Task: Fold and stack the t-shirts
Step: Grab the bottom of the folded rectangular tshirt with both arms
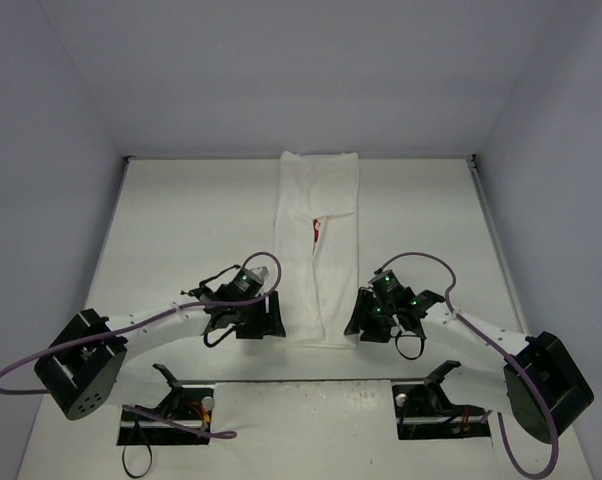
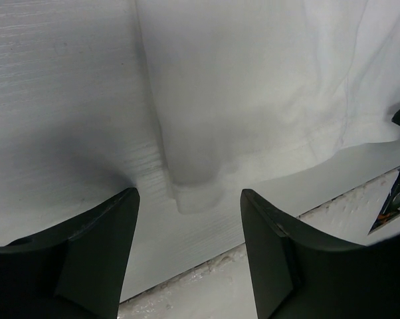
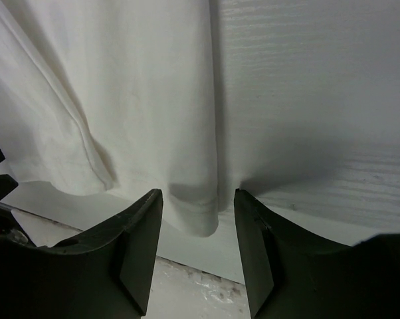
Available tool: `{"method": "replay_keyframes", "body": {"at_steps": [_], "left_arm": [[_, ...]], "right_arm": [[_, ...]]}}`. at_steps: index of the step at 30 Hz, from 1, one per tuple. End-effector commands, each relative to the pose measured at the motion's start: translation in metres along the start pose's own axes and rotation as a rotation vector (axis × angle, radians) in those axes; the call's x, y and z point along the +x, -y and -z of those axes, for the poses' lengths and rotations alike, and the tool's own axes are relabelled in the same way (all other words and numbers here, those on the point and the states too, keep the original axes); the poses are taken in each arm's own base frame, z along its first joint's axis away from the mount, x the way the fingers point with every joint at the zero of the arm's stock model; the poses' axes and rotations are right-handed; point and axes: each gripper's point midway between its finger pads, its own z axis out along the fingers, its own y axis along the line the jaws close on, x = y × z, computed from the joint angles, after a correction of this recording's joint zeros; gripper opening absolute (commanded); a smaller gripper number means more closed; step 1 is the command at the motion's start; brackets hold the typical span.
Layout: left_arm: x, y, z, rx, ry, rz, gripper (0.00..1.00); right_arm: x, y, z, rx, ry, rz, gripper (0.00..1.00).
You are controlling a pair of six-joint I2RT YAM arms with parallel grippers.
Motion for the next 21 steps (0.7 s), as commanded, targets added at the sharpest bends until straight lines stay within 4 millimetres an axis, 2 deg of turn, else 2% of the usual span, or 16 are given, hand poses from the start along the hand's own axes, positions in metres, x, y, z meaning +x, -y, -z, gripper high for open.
{"method": "replay_keyframes", "body": {"at_steps": [1, 7, 10, 11, 13, 14, 15, 17, 19, 21], "left_arm": [[-0.005, 0.012, 0.0, 0.04, -0.008, 0.008, 0.57], [0.002, 0.007, -0.005, 0.02, -0.041, 0.022, 0.52], [0.003, 0.006, -0.008, 0.016, -0.055, 0.018, 0.44], [0.005, 0.005, -0.009, 0.01, -0.065, 0.016, 0.36], [0.005, 0.004, -0.01, 0.007, -0.071, 0.002, 0.27], [0.006, 0.002, -0.01, -0.003, -0.076, 0.002, 0.14], [0.006, 0.0, -0.009, -0.009, -0.077, -0.008, 0.07], [0.007, -0.002, -0.007, -0.015, -0.083, -0.019, 0.01], [0.007, -0.005, -0.003, -0.019, -0.085, -0.042, 0.0], [0.007, -0.009, 0.0, -0.023, -0.085, -0.059, 0.0]], "right_arm": [[0.021, 0.014, -0.003, 0.052, -0.069, -0.016, 0.46], [0.031, 0.016, -0.006, 0.079, -0.091, -0.013, 0.45], [0.035, 0.02, -0.008, 0.098, -0.095, -0.01, 0.41], [0.036, 0.022, -0.008, 0.105, -0.093, -0.009, 0.38], [0.036, 0.024, -0.009, 0.114, -0.089, -0.012, 0.28], [0.035, 0.024, -0.008, 0.113, -0.084, -0.011, 0.22], [0.036, 0.025, -0.007, 0.116, -0.083, -0.01, 0.17], [0.035, 0.026, -0.006, 0.116, -0.076, -0.007, 0.12], [0.035, 0.033, -0.002, 0.147, -0.068, 0.005, 0.06], [0.036, 0.039, 0.002, 0.173, -0.068, 0.02, 0.04]]}}
